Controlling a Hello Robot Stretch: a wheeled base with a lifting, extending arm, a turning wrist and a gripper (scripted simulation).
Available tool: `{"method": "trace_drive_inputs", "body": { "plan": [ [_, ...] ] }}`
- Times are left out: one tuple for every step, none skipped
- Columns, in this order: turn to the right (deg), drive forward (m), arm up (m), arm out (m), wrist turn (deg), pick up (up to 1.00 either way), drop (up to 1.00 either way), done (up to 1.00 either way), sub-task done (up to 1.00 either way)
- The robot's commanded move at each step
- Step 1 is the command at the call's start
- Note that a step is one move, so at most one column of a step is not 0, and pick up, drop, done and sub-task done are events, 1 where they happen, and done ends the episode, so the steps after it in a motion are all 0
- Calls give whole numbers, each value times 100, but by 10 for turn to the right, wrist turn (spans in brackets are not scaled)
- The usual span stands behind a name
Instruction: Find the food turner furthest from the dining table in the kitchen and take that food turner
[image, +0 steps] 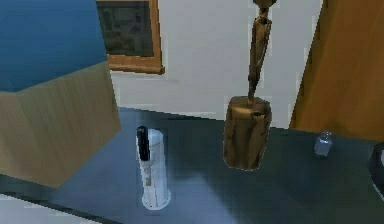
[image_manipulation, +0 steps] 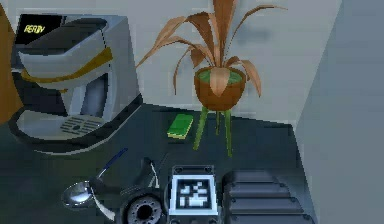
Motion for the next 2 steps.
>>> {"method": "trace_drive_inputs", "body": {
  "plan": [
    [0,0,-14,0,0,0,0,0,0],
    [0,0,0,0,0,100,0,0,0]
  ]
}}
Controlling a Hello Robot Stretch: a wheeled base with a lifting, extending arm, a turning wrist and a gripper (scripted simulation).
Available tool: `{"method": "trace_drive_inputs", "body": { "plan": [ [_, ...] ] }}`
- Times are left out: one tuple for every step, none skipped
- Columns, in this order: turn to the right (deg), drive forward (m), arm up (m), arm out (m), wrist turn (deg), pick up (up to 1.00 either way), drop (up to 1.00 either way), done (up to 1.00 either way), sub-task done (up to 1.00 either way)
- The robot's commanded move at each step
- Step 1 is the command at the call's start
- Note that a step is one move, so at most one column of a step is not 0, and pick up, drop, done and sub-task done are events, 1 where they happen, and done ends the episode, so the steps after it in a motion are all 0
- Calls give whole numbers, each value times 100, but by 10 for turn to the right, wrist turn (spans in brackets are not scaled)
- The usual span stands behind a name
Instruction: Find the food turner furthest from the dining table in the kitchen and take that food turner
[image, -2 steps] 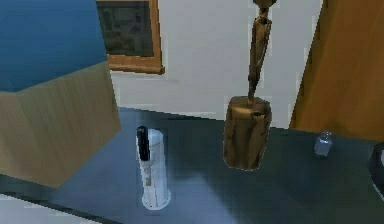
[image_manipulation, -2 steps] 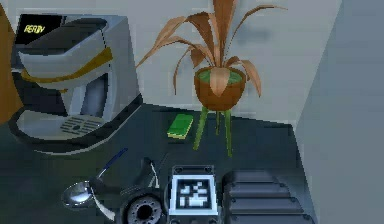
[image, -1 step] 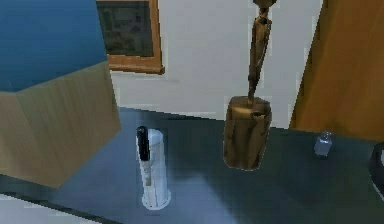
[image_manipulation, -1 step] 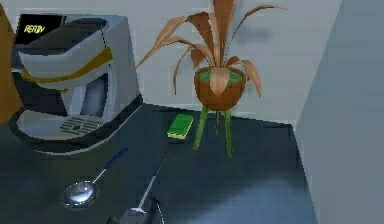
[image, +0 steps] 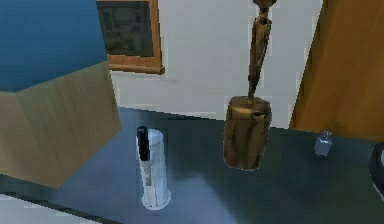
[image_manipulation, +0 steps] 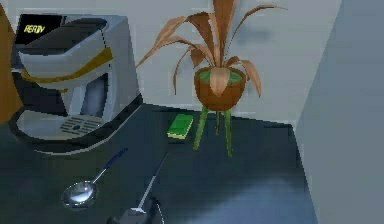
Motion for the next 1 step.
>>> {"method": "trace_drive_inputs", "body": {
  "plan": [
    [0,0,10,0,0,0,0,0,0]
  ]
}}
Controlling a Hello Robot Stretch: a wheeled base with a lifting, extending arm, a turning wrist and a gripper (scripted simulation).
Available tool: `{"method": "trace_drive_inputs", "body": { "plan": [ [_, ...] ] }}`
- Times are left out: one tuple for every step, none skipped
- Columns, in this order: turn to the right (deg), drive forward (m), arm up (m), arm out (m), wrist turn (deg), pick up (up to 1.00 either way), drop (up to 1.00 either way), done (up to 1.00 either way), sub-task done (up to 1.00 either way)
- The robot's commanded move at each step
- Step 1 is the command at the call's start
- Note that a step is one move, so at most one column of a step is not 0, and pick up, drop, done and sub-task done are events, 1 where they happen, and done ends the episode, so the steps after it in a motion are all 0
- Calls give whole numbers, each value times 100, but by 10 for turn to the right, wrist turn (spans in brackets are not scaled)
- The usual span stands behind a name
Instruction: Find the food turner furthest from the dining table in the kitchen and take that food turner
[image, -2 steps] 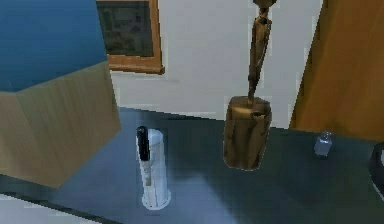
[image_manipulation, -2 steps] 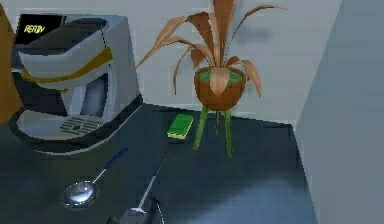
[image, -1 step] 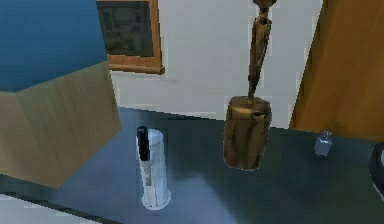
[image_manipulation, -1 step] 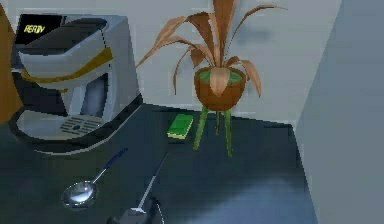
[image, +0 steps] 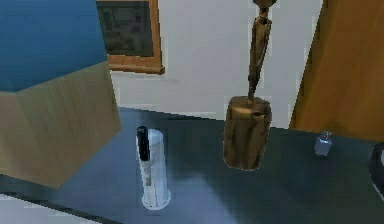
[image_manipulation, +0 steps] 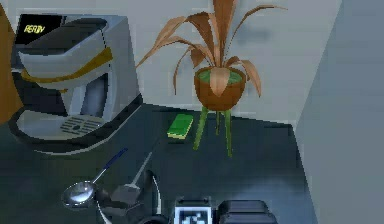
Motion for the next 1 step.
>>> {"method": "trace_drive_inputs", "body": {
  "plan": [
    [0,0,0,0,0,0,0,100,0]
  ]
}}
